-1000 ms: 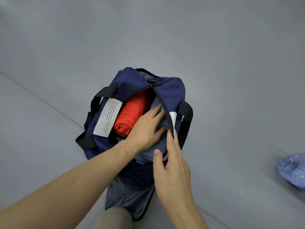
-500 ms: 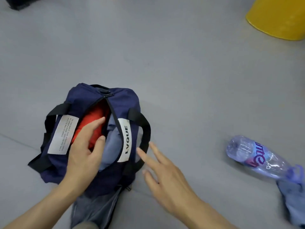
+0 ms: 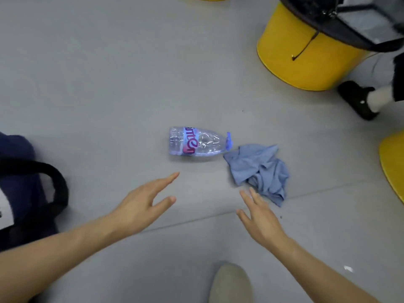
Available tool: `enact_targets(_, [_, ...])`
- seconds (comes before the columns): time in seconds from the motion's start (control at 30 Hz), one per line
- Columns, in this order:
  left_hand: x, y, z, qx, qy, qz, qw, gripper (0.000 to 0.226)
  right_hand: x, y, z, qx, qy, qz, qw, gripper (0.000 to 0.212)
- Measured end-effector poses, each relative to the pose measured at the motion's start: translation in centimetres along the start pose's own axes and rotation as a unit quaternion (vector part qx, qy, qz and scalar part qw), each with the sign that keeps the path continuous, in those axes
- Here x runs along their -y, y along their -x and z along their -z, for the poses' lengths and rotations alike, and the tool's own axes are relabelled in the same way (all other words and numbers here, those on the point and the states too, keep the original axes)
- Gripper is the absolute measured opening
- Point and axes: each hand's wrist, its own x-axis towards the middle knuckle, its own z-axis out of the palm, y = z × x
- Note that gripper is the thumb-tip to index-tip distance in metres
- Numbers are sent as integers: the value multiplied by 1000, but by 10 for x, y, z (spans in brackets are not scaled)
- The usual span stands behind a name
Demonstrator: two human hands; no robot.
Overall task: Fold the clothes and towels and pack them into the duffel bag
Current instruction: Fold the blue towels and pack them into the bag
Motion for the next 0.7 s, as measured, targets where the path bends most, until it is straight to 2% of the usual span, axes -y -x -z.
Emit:
enact_targets(0.1, [-21,-32,-21,16,-36,-24,999,57,-32,-21,-7,-44,-41,-35,998,65])
enact_targets(0.23, [-29,-65,-56,10,8,6,1000,53,-45,-69,-11,-115,-4,-7,993,64])
enact_targets(0.3, [-33,-70,-77,-3,54,29,998,52,-35,-96,-9,-123,30,-1,992,65])
enact_targets(0.4, [-34,-65,-103,-26,151,75,985,49,-12,-131,-9,-107,84,-22,991,77])
enact_targets(0.47, [-30,-57,-114,-33,179,103,978,45,-2,-145,-15,-99,124,-41,987,83])
enact_targets(0.53, [-25,-52,-117,-33,183,114,976,44,0,-154,-19,-94,142,-63,983,76])
enact_targets(0.6, [-23,-51,-111,-42,181,115,976,45,-8,-163,-20,-104,131,-69,983,58])
enact_targets(0.7, [-23,-59,-95,-65,165,97,979,44,-18,-165,-15,-131,33,-44,990,39])
